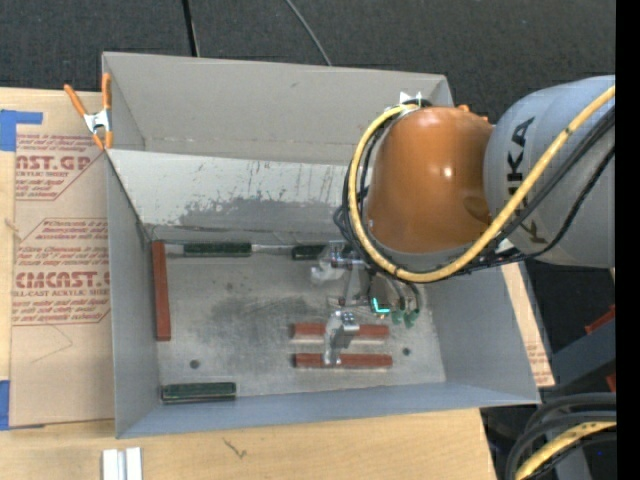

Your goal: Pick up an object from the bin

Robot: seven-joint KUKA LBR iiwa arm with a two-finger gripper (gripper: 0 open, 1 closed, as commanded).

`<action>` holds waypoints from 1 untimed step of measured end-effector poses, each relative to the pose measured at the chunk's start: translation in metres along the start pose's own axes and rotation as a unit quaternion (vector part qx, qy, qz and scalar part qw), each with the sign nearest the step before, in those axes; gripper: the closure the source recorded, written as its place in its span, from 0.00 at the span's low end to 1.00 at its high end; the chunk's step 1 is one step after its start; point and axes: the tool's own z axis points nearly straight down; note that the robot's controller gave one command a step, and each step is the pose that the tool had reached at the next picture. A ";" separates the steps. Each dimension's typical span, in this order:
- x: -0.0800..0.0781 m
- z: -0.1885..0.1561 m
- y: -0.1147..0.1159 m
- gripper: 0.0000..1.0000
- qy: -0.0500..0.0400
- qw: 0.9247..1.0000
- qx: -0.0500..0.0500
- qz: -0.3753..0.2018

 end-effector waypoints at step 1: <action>-0.002 -0.004 0.000 0.00 -0.004 1.000 0.000 0.000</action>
Offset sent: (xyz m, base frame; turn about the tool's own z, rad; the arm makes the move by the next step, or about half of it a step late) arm 0.0138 -0.0418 -0.0832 -0.0786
